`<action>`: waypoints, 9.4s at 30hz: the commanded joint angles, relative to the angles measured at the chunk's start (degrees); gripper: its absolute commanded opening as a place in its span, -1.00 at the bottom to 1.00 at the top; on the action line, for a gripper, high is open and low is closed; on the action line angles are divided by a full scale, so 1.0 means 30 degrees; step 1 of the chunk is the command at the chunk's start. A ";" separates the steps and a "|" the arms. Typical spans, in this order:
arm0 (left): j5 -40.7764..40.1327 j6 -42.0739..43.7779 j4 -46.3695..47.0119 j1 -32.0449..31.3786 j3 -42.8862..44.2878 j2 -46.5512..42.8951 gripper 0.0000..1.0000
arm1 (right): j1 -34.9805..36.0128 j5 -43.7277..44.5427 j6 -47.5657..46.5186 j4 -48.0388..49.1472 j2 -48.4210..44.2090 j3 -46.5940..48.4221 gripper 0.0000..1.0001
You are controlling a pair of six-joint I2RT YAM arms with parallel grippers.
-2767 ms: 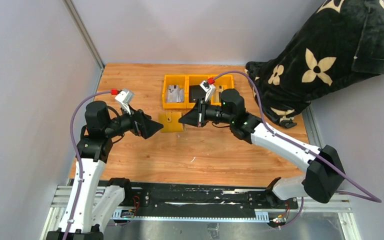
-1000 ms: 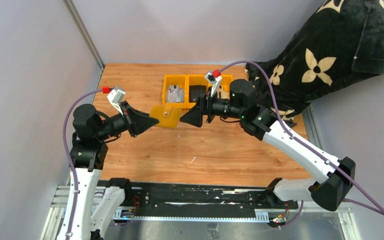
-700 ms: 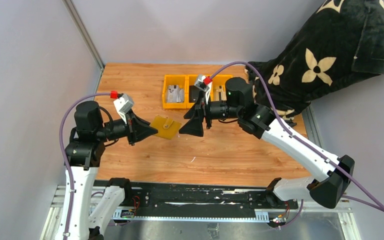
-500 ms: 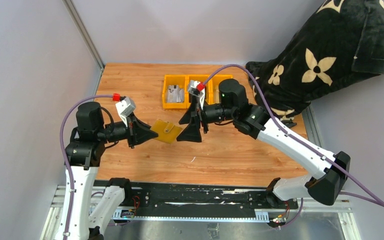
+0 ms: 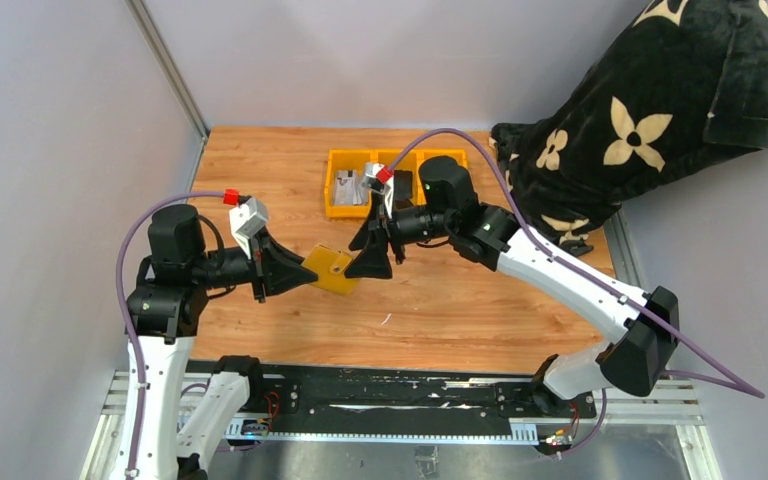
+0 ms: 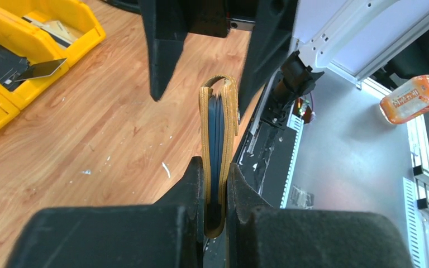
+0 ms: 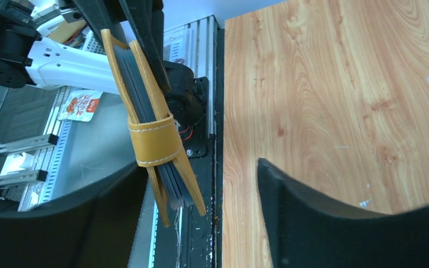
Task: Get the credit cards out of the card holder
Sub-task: Open the card holder at the center of the board.
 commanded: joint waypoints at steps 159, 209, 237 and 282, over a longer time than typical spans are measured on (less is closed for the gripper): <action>-0.1690 -1.8442 1.4353 -0.0162 -0.1950 -0.1858 -1.00 | 0.0127 0.4685 1.3871 2.4142 -0.0978 -0.7414 0.10; -0.2581 -1.0502 1.0166 -0.0162 -0.4149 -0.3759 -0.44 | 0.1505 0.0766 1.0768 1.2081 -0.1106 -0.1393 -1.00; -0.0822 -0.3448 0.6750 -0.0170 -0.3105 -0.4860 0.29 | 0.1610 -0.1710 1.1319 1.1108 -0.0163 -0.0444 -1.00; -0.2623 -2.1740 1.5850 -0.0162 -0.2512 -0.1937 -1.00 | -0.0268 0.1299 0.9964 1.4397 -0.5897 -0.9194 -0.53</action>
